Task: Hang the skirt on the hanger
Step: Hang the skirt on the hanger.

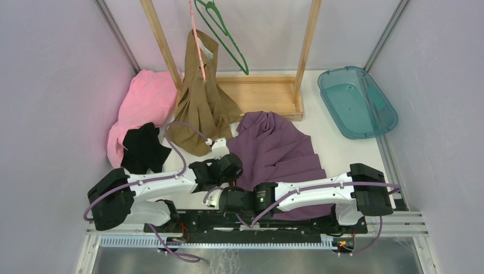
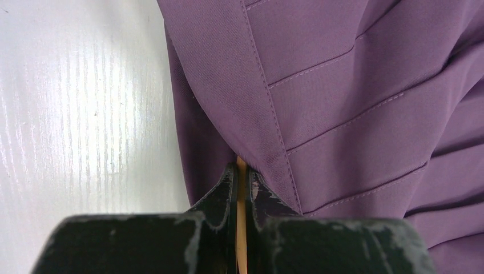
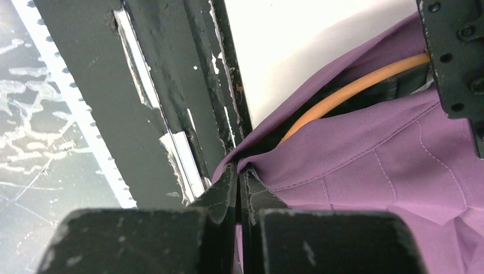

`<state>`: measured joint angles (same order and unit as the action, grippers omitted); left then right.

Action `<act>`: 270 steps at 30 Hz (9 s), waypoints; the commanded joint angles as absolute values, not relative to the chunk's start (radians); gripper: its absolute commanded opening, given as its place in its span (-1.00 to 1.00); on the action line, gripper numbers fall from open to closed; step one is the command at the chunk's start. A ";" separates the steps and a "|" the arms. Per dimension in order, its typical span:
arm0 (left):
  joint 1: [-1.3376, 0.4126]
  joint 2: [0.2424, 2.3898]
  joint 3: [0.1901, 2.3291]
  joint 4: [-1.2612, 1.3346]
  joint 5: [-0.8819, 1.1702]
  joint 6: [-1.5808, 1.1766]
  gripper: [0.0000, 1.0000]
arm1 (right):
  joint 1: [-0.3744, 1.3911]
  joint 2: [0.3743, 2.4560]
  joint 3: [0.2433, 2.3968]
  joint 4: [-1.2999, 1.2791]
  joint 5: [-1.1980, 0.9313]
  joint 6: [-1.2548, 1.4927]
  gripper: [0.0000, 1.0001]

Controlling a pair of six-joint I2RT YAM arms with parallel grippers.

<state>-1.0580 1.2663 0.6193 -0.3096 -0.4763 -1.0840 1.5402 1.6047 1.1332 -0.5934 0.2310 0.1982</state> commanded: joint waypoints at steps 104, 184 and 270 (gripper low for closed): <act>-1.106 0.600 0.455 -0.644 -0.821 -1.244 0.98 | 1.411 1.637 0.965 0.248 0.384 0.229 -0.98; -1.108 0.295 0.554 -0.866 -0.813 -1.219 0.98 | 1.247 1.961 1.340 -0.370 0.474 0.715 0.30; -0.893 0.731 0.451 -0.478 -0.431 -0.973 0.20 | 1.117 1.783 1.214 -0.418 0.356 0.311 -0.13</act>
